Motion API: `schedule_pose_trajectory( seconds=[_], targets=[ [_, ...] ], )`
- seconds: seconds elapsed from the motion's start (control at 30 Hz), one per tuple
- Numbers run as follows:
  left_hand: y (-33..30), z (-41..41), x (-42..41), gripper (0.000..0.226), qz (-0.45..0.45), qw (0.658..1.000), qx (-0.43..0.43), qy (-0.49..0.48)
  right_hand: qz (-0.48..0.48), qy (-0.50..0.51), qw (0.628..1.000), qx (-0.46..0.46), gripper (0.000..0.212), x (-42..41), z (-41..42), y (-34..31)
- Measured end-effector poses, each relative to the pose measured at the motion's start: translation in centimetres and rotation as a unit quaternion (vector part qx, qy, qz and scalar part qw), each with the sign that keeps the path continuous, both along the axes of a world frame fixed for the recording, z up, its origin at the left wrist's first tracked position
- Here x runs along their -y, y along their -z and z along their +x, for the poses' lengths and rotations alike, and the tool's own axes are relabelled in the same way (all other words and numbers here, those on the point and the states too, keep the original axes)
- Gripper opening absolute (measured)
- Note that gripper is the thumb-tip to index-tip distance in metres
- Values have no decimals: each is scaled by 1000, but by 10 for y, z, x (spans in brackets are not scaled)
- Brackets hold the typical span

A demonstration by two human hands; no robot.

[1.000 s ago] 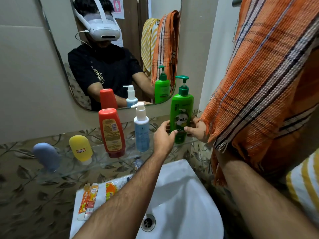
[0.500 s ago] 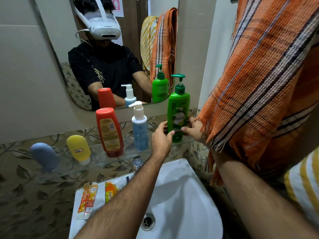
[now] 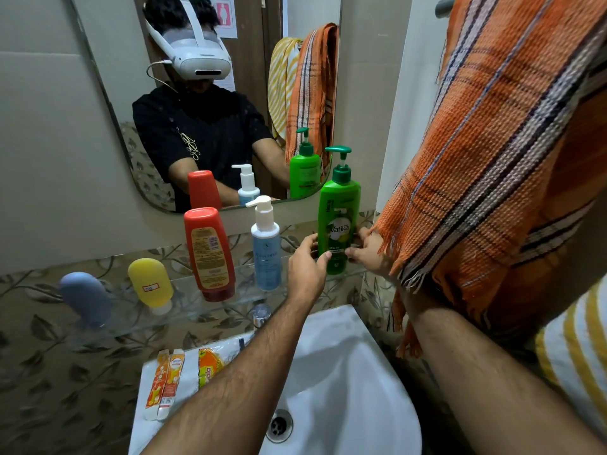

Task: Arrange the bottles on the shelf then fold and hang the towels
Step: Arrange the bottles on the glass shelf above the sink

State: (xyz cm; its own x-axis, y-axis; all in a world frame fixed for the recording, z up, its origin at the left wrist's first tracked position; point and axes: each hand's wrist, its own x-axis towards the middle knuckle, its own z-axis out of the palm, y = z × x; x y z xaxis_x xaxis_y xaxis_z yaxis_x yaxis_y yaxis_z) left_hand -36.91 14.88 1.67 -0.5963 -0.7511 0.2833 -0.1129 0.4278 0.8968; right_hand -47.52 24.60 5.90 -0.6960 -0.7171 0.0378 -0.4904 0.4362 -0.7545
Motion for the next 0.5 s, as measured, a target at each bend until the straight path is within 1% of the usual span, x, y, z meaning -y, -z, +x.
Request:
schedule_pose_trajectory(
  seconds=[0.07,0.2,0.4,0.5],
  targets=[
    [-1,1,-1,44,0,1000,1,0,19,-2,999,-26,50,-1,0,2],
    [-2,2,-2,45,-2,1000,8,2,40,-15,998,-39,56,0,-2,8],
    [2,5,-4,49,-14,1000,14,-2,22,16,999,-32,54,0,1,13],
    [3,6,-7,55,-18,1000,19,-8,8,22,999,-29,63,-1,1,13]
  ],
)
